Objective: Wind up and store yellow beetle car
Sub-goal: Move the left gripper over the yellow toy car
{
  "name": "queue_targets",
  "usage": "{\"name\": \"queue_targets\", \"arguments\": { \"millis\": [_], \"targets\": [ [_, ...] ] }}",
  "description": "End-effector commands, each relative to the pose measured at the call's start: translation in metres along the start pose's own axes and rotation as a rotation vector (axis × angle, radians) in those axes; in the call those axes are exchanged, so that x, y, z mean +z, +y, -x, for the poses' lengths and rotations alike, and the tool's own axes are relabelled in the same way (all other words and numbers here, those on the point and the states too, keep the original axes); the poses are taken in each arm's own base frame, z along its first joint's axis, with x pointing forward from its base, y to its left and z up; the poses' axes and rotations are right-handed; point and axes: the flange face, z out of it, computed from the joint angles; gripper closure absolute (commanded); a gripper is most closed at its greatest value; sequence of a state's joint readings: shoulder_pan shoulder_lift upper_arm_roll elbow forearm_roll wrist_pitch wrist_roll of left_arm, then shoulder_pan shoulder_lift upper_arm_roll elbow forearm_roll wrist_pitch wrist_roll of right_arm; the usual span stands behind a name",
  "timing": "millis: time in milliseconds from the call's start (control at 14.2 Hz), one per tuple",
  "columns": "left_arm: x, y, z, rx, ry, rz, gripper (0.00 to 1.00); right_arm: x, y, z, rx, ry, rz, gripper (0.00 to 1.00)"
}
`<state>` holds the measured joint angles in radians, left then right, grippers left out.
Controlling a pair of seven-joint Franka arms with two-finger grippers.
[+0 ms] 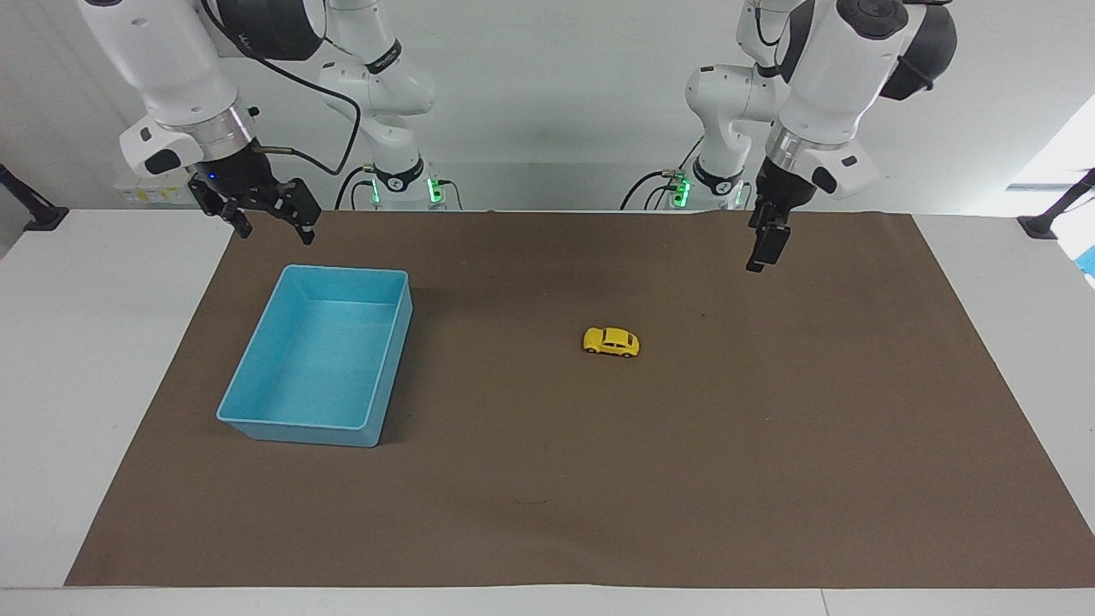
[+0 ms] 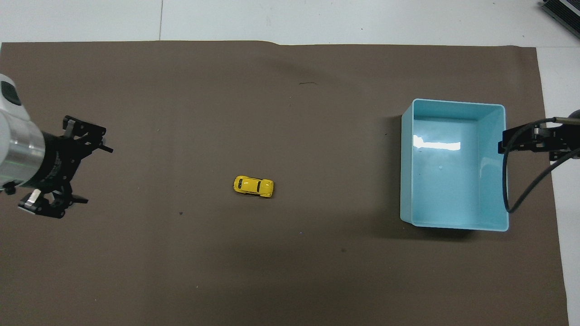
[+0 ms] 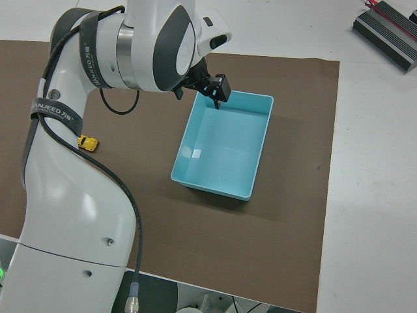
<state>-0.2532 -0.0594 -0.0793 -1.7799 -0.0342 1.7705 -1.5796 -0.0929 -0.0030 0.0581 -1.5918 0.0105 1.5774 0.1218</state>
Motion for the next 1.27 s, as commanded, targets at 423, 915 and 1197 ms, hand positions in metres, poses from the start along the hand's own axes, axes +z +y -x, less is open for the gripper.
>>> {"name": "queue_targets", "arguments": {
  "millis": [423, 915, 1197],
  "targets": [
    [0.085, 0.041, 0.059, -0.186, -0.080, 0.047, 0.00, -0.002, 0.000, -0.002, -0.019, -0.004, -0.016, 0.00],
    [0.165, 0.050, 0.117, -0.249, -0.067, -0.022, 0.00, -0.002, -0.001, -0.002, -0.020, -0.004, -0.016, 0.00],
    [0.192, 0.035, 0.127, -0.231, -0.058, -0.037, 0.00, -0.002, 0.000, -0.002, -0.019, -0.004, -0.016, 0.00]
  ]
}}
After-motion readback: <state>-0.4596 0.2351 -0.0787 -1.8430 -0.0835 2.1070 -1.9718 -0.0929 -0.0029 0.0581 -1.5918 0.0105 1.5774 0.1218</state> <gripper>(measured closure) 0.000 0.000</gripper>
